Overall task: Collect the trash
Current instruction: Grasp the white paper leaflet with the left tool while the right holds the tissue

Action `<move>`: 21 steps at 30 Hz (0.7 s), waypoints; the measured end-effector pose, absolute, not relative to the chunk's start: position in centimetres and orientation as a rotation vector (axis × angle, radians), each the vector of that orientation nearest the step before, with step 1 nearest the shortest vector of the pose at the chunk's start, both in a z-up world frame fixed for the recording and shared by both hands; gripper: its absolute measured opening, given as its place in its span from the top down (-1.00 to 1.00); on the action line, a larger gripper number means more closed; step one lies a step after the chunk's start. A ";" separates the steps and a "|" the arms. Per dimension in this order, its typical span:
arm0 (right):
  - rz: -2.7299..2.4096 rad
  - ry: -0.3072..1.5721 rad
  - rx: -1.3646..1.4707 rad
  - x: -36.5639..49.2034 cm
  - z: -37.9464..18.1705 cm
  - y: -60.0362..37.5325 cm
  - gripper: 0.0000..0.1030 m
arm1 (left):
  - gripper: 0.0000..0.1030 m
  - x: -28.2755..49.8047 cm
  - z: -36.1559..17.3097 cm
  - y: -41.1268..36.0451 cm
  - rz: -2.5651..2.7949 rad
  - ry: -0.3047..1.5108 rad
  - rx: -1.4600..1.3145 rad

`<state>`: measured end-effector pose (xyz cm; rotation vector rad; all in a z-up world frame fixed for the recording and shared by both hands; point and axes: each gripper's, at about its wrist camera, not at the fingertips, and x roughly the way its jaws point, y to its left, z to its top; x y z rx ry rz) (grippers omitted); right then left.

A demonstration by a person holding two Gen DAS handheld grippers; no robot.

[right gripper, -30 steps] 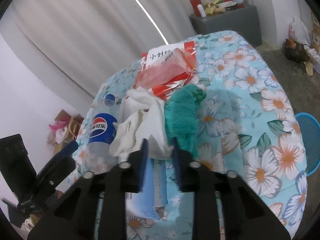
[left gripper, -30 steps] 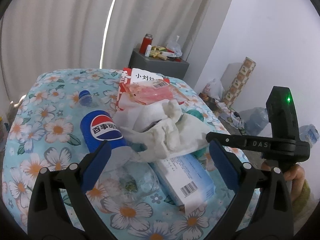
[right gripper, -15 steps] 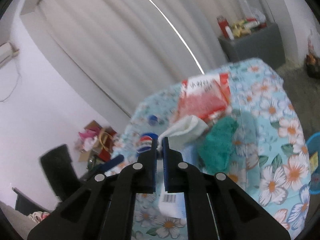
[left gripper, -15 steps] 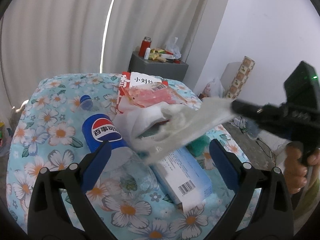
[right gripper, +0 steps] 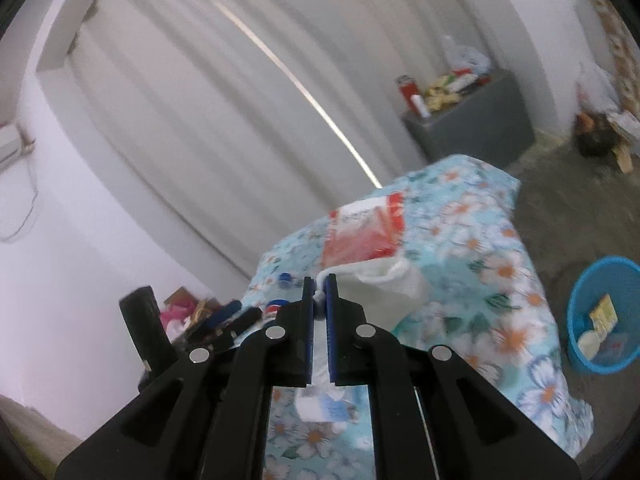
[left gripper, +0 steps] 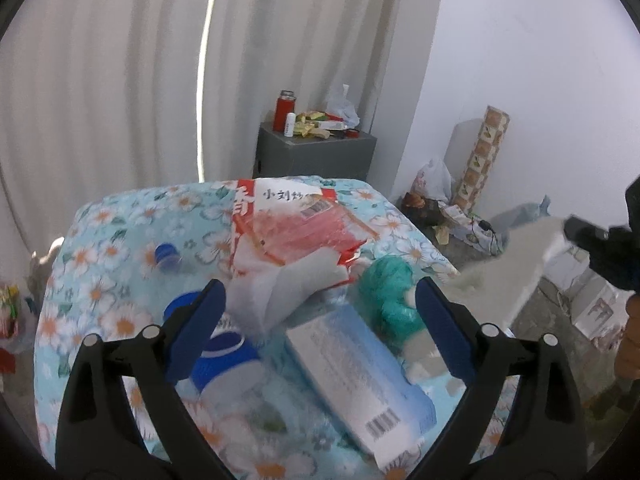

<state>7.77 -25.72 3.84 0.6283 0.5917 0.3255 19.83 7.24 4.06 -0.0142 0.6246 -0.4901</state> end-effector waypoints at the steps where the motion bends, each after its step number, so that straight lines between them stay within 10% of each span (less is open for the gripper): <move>1: 0.312 0.604 0.648 7.7 3.2 -26.3 0.89 | -0.62 20.3 4.0 6.6 -0.491 0.630 0.003; 21: 0.230 0.732 0.791 8.8 -3.5 -30.5 0.89 | 0.75 27.7 -0.9 -1.4 -0.419 0.798 0.323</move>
